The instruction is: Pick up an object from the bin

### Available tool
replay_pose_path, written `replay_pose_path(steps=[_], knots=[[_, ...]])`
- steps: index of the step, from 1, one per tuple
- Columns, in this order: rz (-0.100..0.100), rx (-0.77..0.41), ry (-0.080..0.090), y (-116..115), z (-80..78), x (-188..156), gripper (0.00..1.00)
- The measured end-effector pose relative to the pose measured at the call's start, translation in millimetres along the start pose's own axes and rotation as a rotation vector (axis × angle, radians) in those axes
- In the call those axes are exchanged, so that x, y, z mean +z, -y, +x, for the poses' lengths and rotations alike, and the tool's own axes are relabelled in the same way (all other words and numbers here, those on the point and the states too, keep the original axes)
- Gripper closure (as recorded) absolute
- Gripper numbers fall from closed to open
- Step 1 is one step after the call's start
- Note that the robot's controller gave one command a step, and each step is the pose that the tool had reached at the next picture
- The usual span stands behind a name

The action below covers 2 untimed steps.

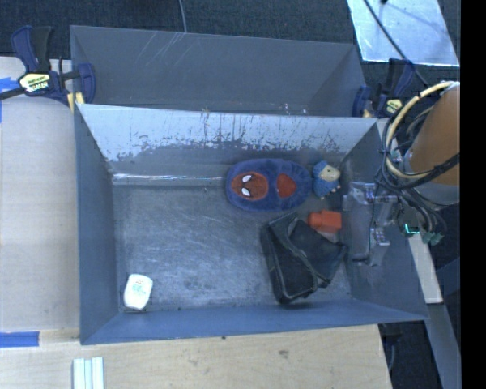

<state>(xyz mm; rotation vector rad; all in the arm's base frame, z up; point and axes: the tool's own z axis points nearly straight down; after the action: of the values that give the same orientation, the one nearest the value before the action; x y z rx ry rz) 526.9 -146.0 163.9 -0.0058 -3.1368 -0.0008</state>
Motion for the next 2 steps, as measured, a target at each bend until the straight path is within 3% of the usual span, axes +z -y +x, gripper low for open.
replay_pose_path(steps=[1,2], knots=[[-0.011,-0.527,0.003,3,19.2,96,0.00],[0.000,-0.910,0.010,-6,7.0,63,0.00]])
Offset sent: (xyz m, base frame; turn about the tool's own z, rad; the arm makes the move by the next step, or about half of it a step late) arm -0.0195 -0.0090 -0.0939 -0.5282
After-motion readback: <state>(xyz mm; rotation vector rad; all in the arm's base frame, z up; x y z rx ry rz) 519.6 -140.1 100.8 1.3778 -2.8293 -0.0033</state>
